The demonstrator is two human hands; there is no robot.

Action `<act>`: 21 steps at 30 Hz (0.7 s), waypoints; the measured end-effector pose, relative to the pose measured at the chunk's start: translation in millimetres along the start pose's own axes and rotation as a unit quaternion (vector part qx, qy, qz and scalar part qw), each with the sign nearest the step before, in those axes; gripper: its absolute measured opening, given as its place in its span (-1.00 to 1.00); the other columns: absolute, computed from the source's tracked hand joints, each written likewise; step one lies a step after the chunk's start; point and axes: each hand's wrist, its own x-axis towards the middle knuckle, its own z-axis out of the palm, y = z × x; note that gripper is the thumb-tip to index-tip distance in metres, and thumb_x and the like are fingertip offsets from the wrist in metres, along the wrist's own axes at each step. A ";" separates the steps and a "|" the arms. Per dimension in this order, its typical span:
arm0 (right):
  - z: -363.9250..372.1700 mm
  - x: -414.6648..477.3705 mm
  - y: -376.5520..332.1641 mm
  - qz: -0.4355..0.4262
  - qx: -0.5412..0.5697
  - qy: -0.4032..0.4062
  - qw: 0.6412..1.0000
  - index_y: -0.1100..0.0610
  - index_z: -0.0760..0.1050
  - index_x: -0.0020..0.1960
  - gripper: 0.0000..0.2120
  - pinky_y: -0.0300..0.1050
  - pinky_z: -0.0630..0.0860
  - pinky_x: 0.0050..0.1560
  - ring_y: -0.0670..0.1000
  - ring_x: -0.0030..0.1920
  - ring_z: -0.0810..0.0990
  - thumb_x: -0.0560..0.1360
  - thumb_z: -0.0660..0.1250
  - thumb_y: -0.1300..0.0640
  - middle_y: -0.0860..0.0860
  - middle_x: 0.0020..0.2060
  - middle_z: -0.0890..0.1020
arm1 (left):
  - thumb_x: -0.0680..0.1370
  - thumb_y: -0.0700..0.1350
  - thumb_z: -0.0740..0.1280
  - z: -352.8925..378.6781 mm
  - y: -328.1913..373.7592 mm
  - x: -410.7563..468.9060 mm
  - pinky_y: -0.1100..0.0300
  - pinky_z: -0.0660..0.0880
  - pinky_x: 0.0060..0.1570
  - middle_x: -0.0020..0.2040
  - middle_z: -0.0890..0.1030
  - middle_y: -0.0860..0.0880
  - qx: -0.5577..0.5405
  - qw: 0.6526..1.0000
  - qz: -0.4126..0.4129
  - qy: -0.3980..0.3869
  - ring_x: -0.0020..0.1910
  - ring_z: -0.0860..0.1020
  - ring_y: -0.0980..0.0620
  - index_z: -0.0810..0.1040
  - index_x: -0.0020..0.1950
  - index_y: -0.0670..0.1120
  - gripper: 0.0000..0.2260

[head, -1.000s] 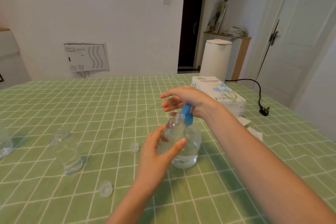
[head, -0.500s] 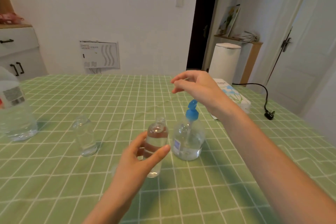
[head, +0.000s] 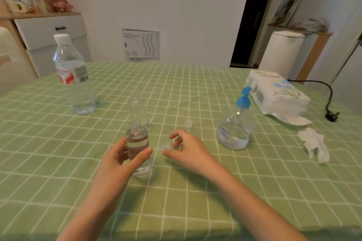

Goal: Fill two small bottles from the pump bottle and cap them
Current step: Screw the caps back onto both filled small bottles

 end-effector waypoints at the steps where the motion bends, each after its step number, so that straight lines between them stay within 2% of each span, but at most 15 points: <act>1: 6.1 2.5 0.1 0.000 -0.017 0.000 1.000 0.03 0.40 0.28 -0.51 -0.22 0.42 -0.02 -0.06 0.01 0.51 0.42 0.43 -0.09 -0.04 0.06 0.51 | 0.20 0.06 0.45 -1.7 -0.2 0.0 0.08 0.48 0.01 -0.04 0.68 -0.01 0.000 1.000 -0.001 0.003 0.00 0.61 -0.06 0.61 -0.01 0.13 -0.64; 3: 14.0 7.8 -1.3 -0.004 -0.044 0.009 0.999 0.06 0.38 0.30 -0.45 -0.20 0.40 0.04 -0.02 0.11 0.49 0.41 0.44 -0.11 0.00 0.14 0.49 | 0.20 0.06 0.45 -3.9 -0.8 0.8 0.06 0.49 0.05 -0.03 0.68 -0.01 0.001 1.000 -0.003 0.007 0.01 0.61 -0.04 0.60 0.01 0.12 -0.62; 5: 18.7 12.4 -2.0 -0.006 -0.070 0.021 0.997 0.09 0.40 0.29 -0.48 -0.15 0.40 0.10 0.02 0.15 0.48 0.42 0.43 -0.10 0.03 0.16 0.48 | 0.21 0.04 0.45 -5.1 -1.8 1.6 0.04 0.49 0.07 -0.04 0.69 -0.01 -0.001 1.000 0.001 0.011 0.00 0.61 -0.05 0.61 -0.01 0.10 -0.64; 8: 22.6 14.2 -2.4 -0.020 -0.097 0.037 0.994 0.11 0.48 0.22 -0.61 -0.12 0.41 0.14 0.04 0.14 0.49 0.47 0.40 -0.03 0.04 0.14 0.50 | 0.21 0.05 0.46 -5.7 -3.4 1.4 0.02 0.50 0.07 -0.04 0.69 -0.01 0.004 1.000 -0.001 0.012 0.00 0.61 -0.06 0.60 0.01 0.09 -0.63; 11: 19.3 11.6 -2.1 -0.035 -0.088 0.041 0.995 0.12 0.52 0.17 -0.68 -0.18 0.40 0.06 0.01 0.09 0.51 0.47 0.40 0.01 0.04 0.09 0.56 | 0.20 0.08 0.46 -6.3 -4.2 0.9 0.04 0.50 0.05 -0.04 0.69 -0.01 0.003 1.000 -0.001 0.013 -0.01 0.62 -0.04 0.61 -0.01 0.12 -0.64; 14: 3.9 5.6 -6.4 -0.043 -0.015 0.030 0.999 0.10 0.55 0.21 -0.67 -0.27 0.46 0.01 -0.07 -0.02 0.57 0.47 0.42 0.05 -0.01 0.05 0.63 | 0.17 0.12 0.46 -2.2 -4.8 1.3 0.09 0.50 0.03 -0.06 0.69 0.01 0.002 1.000 -0.001 0.007 -0.03 0.63 0.00 0.62 -0.01 0.11 -0.60; 16: -8.4 -0.3 -9.4 -0.055 0.054 0.016 0.997 0.07 0.54 0.21 -0.67 -0.26 0.52 0.04 -0.07 -0.04 0.61 0.46 0.43 0.10 -0.01 0.02 0.65 | 0.18 0.13 0.46 2.9 -6.6 1.9 0.09 0.50 0.02 -0.07 0.70 0.03 0.007 1.000 -0.002 -0.002 -0.04 0.63 0.02 0.62 -0.02 0.12 -0.61; 19: -27.1 -11.0 -13.9 -0.055 0.178 0.030 0.982 0.02 0.48 0.04 -0.73 -0.27 0.57 -0.01 -0.11 -0.12 0.64 0.41 0.49 0.16 -0.01 -0.12 0.69 | 0.21 0.15 0.42 11.9 -9.7 2.3 0.15 0.49 -0.03 -0.08 0.69 0.07 0.019 1.000 -0.001 -0.013 -0.07 0.62 0.09 0.60 -0.02 0.17 -0.65; 21: -38.7 -14.8 -16.3 -0.052 0.216 0.048 0.974 0.04 0.47 -0.04 -0.73 -0.34 0.57 -0.10 -0.18 -0.20 0.64 0.37 0.52 0.19 -0.04 -0.22 0.70 | 0.23 0.18 0.40 17.9 -11.8 3.1 0.12 0.50 0.01 -0.05 0.67 0.07 0.024 1.000 -0.003 -0.016 -0.04 0.61 0.08 0.55 0.05 0.16 -0.59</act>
